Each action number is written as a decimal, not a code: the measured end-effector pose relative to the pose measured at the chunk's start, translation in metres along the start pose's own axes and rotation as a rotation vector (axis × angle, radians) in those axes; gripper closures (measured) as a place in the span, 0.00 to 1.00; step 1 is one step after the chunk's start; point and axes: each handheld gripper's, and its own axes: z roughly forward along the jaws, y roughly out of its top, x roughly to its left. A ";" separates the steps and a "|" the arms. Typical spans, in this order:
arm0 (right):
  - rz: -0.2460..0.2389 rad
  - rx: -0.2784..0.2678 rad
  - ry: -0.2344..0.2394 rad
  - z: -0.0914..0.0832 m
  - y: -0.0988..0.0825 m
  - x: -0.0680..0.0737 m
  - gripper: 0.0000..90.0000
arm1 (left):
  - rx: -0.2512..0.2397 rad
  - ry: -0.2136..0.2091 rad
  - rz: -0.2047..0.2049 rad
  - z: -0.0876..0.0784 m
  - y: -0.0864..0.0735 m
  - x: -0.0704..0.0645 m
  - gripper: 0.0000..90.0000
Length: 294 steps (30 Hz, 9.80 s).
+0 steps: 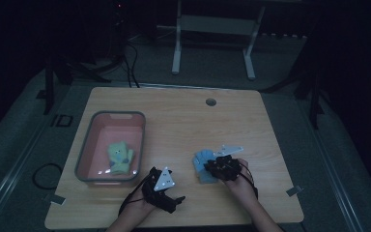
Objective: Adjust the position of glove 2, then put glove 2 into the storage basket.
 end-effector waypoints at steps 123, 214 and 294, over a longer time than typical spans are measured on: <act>0.047 -0.078 0.298 -0.001 0.099 -0.017 0.91 | 0.169 -0.088 0.290 -0.012 0.114 0.035 0.84; -0.136 0.081 0.412 0.155 0.212 0.140 0.84 | 0.407 0.059 0.023 -0.123 -0.013 0.126 0.81; -0.092 -0.076 0.331 0.018 0.041 0.007 0.16 | 0.088 -0.163 0.017 -0.015 0.067 0.013 0.02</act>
